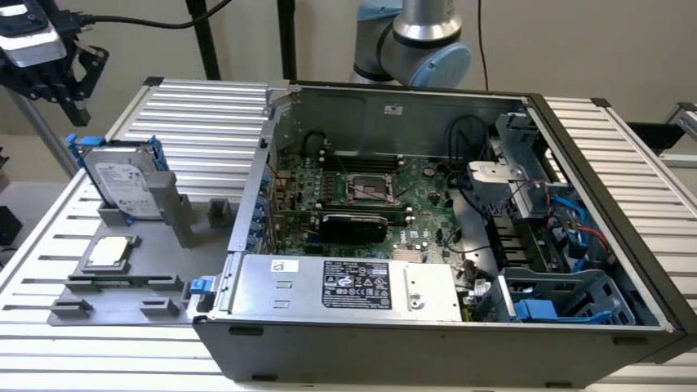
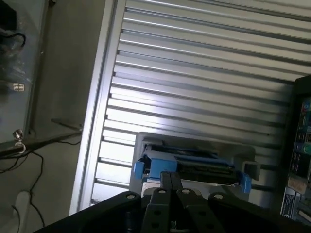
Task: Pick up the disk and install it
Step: 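Pick up the disk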
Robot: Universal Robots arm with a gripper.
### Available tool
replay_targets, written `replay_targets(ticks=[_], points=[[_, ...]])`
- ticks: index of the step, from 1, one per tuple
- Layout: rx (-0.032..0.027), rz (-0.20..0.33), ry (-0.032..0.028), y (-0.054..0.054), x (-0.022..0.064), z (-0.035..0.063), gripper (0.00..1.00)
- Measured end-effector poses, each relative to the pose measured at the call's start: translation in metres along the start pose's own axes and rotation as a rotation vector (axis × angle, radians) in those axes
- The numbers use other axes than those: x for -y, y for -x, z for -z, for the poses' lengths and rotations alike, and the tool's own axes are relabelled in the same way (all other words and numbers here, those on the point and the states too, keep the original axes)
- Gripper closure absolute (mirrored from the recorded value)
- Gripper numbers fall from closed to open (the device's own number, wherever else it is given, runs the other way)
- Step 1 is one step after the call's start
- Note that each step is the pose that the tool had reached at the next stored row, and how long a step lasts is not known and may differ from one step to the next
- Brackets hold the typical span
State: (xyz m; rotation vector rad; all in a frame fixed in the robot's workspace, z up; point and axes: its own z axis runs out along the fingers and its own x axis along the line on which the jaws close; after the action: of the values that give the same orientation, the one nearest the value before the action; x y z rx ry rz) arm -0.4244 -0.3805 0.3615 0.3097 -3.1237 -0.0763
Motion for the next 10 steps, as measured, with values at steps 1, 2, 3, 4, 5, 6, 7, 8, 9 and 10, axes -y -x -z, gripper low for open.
replay_targets(ticks=[1, 2, 3, 4, 5, 6, 7, 8, 9, 10], points=[[-0.001, 0.019, 0.0001, 0.0, 0.0, -0.0002, 1.0], [-0.0018, 0.036, 0.0001, 0.0, 0.0, -0.0005, 1.0], [-0.0027, 0.055, 0.0002, 0.0, 0.0001, -0.0009, 1.0], [-0.0036, 0.074, 0.0003, 0.0, 0.0001, -0.0012, 1.0], [-0.0045, 0.091, 0.0003, 0.0, 0.0001, -0.0015, 1.0], [-0.0052, 0.109, 0.0004, 0.0, 0.0001, -0.0018, 1.0], [-0.0062, 0.128, 0.0004, 0.0, 0.0001, -0.0021, 1.0], [-0.007, 0.147, 0.0005, 0.0, 0.0001, -0.0025, 1.0], [-0.0079, 0.164, 0.0005, 0.0, 0.0002, -0.0028, 1.0], [-0.0088, 0.182, 0.0006, 0.0, 0.0002, -0.003, 1.0]])
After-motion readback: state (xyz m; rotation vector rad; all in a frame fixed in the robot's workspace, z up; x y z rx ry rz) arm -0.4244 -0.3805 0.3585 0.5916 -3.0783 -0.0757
